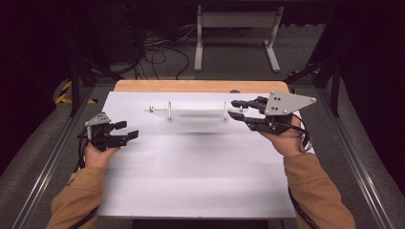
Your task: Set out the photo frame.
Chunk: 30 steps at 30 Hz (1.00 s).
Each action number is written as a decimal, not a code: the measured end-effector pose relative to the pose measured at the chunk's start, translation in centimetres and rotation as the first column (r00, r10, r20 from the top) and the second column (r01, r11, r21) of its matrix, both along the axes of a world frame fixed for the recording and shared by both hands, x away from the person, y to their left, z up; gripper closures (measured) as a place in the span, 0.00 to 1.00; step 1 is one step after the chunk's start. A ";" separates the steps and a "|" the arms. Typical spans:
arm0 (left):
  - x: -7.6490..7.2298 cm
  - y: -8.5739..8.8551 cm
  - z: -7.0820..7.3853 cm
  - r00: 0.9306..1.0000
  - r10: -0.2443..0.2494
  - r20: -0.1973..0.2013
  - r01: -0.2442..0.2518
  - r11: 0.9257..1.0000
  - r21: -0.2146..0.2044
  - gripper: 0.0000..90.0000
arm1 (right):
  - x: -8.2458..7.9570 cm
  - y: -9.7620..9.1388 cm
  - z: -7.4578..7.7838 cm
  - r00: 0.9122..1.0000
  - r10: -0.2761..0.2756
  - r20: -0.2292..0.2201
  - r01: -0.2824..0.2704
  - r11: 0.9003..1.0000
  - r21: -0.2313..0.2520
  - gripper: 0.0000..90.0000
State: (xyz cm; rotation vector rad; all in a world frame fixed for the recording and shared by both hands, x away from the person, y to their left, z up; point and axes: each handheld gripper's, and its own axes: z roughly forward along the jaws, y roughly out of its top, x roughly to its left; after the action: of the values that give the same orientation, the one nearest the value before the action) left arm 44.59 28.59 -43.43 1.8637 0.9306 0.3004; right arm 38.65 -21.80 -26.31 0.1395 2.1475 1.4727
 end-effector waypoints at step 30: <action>-0.7 0.7 -0.4 1.000 -0.006 -0.003 0.006 1.000 -0.010 0.25 | 9.0 -0.4 -1.1 0.971 -0.215 -0.107 0.227 0.966 0.120 0.70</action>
State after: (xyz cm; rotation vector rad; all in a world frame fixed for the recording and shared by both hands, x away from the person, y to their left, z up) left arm 43.86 29.28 -43.79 1.8580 0.9269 0.2888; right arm 47.64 -22.15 -27.40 0.4884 2.0289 1.5007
